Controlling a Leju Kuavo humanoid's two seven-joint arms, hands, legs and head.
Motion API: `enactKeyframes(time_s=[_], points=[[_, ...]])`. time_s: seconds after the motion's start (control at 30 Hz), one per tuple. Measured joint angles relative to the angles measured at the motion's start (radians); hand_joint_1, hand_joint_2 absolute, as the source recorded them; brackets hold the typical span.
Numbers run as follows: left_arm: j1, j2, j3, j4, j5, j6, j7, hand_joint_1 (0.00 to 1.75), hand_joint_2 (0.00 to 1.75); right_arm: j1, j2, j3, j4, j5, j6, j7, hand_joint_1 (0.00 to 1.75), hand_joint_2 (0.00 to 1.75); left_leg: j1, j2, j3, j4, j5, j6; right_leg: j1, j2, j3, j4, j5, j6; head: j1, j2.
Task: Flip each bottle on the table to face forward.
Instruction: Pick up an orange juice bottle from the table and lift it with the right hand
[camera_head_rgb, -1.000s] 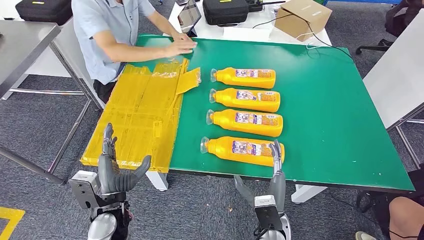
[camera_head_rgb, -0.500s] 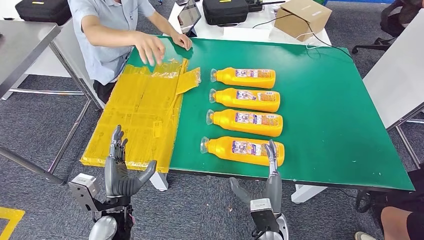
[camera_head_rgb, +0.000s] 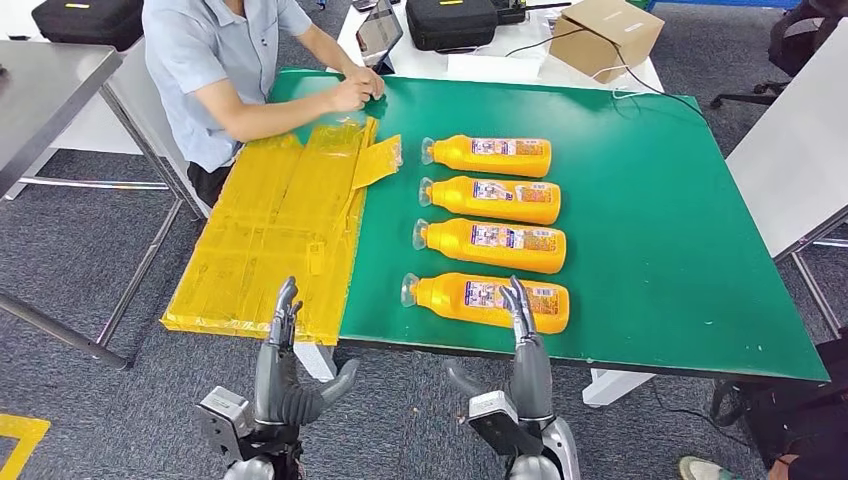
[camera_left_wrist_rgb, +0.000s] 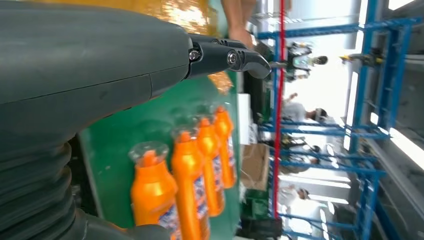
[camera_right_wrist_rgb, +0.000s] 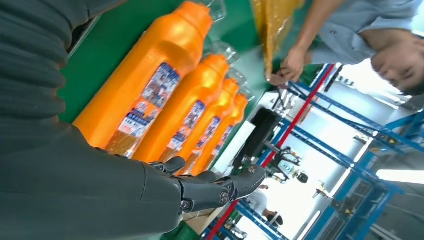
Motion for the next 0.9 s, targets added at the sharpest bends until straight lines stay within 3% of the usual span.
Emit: enactKeyframes(time_s=[0.1,0.33,0.9], points=[[-0.027,0.001,-0.043,0.061,0.013,0.059,-0.005,0.0,1.75,-0.014,-0.033,-0.008,0.014,0.047,-0.006,-0.008,0.0,1.75,0.0,0.0,0.0,0.0,0.0,0.0,0.0,0.0,0.0,0.0,0.0,0.0,0.0,0.0],[-0.083,0.002,-0.118,0.137,0.039,0.059,-0.006,0.0,1.75,-0.05,-0.079,-0.008,0.026,0.241,-0.083,0.028,0.0,1.75,0.0,0.0,0.0,0.0,0.0,0.0,0.0,0.0,0.001,0.0,0.0,0.0,0.0,0.0],[-0.103,0.002,-0.141,0.169,0.045,0.061,-0.007,0.0,1.75,-0.067,-0.104,-0.001,0.052,0.238,-0.074,0.036,0.0,1.75,0.0,0.0,0.0,0.0,0.0,0.0,0.0,0.0,0.001,0.0,0.0,0.0,0.0,0.0]])
